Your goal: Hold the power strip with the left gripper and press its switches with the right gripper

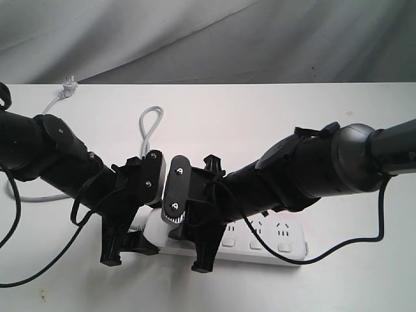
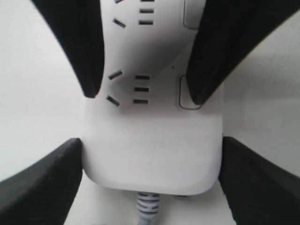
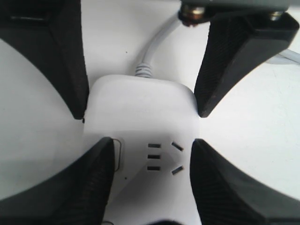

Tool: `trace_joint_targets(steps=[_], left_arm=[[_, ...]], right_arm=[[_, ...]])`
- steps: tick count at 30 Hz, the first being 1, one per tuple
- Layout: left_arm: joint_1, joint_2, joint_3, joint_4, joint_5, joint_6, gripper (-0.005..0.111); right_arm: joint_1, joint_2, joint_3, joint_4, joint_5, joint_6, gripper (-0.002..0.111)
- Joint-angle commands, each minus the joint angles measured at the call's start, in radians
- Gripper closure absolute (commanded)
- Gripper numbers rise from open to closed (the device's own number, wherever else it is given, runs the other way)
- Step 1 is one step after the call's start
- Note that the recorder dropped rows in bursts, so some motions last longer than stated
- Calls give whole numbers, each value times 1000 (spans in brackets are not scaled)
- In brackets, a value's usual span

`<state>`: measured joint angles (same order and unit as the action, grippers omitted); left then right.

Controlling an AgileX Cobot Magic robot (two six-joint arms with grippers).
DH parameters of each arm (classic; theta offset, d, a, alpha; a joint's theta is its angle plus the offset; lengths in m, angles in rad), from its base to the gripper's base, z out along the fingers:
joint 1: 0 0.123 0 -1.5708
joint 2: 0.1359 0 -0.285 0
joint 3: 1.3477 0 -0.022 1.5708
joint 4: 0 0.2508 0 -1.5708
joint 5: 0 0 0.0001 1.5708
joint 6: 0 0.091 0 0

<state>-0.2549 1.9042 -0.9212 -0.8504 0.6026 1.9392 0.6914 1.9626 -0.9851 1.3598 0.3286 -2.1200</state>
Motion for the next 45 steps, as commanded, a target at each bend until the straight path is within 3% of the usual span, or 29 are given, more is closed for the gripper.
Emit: trace_joint_targets(steps=[1,10,27,45], left_arm=[[-5,6,-4,-2,0,6,40],[-5,6,-4,-2,0,6,40],[-5,6,-4,-2,0,6,40],[-5,6,-4,-2,-2,6,40]], right_arm=[[18,54,18,-19,-63,-23,61],[18,65,18,5,-75,-23,61],[-29,-166,90,42,-93,-19,61],[-27,-139,110,28,-51,0,61]])
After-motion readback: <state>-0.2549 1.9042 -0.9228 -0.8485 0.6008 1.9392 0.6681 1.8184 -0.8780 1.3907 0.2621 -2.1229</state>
